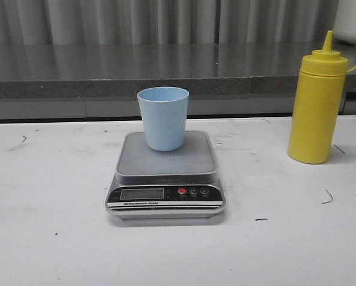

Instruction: Pour seasoning into cup on scale with both arms

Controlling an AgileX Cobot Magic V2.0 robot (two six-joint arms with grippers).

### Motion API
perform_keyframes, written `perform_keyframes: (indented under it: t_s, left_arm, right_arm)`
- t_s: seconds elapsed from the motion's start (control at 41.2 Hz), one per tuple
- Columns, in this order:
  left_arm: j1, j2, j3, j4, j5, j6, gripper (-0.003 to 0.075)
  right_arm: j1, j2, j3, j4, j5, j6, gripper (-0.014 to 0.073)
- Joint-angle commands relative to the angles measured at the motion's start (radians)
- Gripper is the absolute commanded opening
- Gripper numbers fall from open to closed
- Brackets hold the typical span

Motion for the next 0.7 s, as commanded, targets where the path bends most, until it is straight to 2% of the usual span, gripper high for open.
perform_keyframes:
  t_s: [0.0, 0.413, 0.68]
  left_arm:
    - [-0.001, -0.026, 0.015, 0.002, -0.070, -0.003, -0.0020]
    - [-0.001, -0.024, 0.015, 0.026, -0.068, -0.003, -0.0020]
    - [-0.001, -0.024, 0.015, 0.026, -0.076, 0.047, -0.0020]
  right_arm:
    - [0.002, 0.002, -0.032, 0.000, -0.056, -0.005, -0.0069]
    - [0.002, 0.002, -0.032, 0.000, -0.056, -0.005, -0.0069]
    - [0.002, 0.002, -0.032, 0.000, -0.056, -0.005, -0.0069]
